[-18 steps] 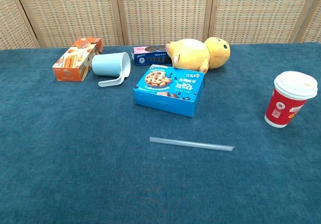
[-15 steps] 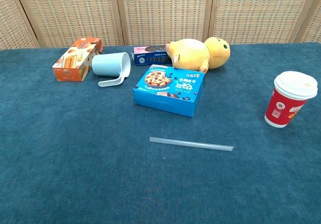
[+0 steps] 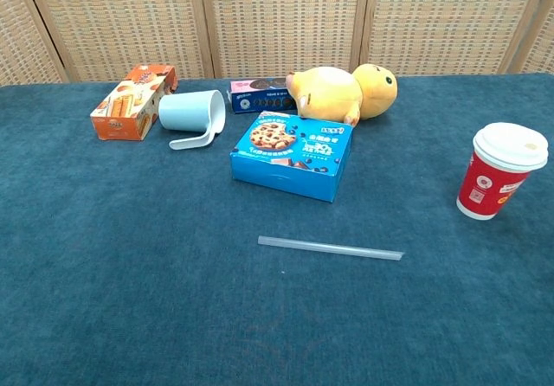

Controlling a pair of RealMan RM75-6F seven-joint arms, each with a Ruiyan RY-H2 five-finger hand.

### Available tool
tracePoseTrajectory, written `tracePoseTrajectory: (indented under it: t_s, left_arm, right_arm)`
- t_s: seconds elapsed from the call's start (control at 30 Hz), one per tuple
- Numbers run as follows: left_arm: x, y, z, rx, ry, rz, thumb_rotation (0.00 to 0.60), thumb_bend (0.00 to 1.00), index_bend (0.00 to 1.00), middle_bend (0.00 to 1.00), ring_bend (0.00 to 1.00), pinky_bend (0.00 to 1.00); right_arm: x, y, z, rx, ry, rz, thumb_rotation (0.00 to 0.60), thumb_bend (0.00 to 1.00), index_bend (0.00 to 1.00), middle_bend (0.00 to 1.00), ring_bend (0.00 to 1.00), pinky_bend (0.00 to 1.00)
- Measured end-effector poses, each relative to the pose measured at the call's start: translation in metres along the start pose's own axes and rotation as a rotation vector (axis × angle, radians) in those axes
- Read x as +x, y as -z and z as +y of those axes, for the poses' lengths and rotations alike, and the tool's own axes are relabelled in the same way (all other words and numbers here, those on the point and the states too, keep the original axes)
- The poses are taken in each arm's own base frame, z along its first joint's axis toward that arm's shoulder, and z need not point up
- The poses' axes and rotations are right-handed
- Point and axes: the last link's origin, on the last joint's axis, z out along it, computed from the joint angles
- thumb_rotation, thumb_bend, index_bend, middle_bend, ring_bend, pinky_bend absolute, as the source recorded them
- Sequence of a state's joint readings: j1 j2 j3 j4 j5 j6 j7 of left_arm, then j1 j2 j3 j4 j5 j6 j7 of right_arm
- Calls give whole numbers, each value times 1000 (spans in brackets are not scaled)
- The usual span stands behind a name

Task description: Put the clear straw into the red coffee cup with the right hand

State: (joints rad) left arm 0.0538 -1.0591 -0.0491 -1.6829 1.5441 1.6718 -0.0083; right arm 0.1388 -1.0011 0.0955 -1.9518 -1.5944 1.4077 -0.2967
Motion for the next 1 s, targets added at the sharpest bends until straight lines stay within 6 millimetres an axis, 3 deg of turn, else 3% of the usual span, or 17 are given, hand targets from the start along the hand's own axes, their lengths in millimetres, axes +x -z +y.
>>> tracePoseTrajectory:
  t_s: [0.33, 0.6, 0.7, 0.77, 0.8, 0.87, 0.97, 1.0]
  left_arm:
    - [-2, -4, -3, 14, 9, -18, 600, 114, 0, 0, 0, 0]
    - [-5, -10, -7, 33, 16, -39, 600, 114, 0, 0, 0, 0]
    - [-4, -12, -8, 37, 19, -39, 600, 114, 0, 0, 0, 0]
    - [-4, -13, -9, 42, 22, -40, 600, 114, 0, 0, 0, 0]
    - [-4, -13, -10, 45, 24, -41, 600, 114, 0, 0, 0, 0]
    - [-4, -14, -11, 49, 25, -43, 600, 114, 0, 0, 0, 0]
    - [-5, -16, -12, 56, 26, -45, 600, 114, 0, 0, 0, 0]
    - [-5, -17, -13, 57, 26, -47, 600, 114, 0, 0, 0, 0]
  right_arm:
    - [26, -53, -67, 263, -3, -111, 600, 0, 142, 0, 0, 0]
    - [19, -91, -114, 380, 129, -147, 600, 1, 154, 2, 0, 0]
    - [8, -110, -133, 398, 148, -170, 600, 2, 154, 109, 9, 0]
    - [-3, -125, -147, 405, 168, -186, 600, 1, 154, 265, 111, 20]
    - [-8, -131, -151, 407, 178, -192, 600, 1, 154, 319, 172, 61]
    - [-19, -146, -162, 410, 198, -204, 600, 1, 154, 479, 361, 315]
    - [-36, -157, -174, 420, 208, -233, 600, 1, 157, 656, 546, 666]
    - [-41, -159, -177, 424, 206, -243, 600, 1, 163, 689, 578, 723]
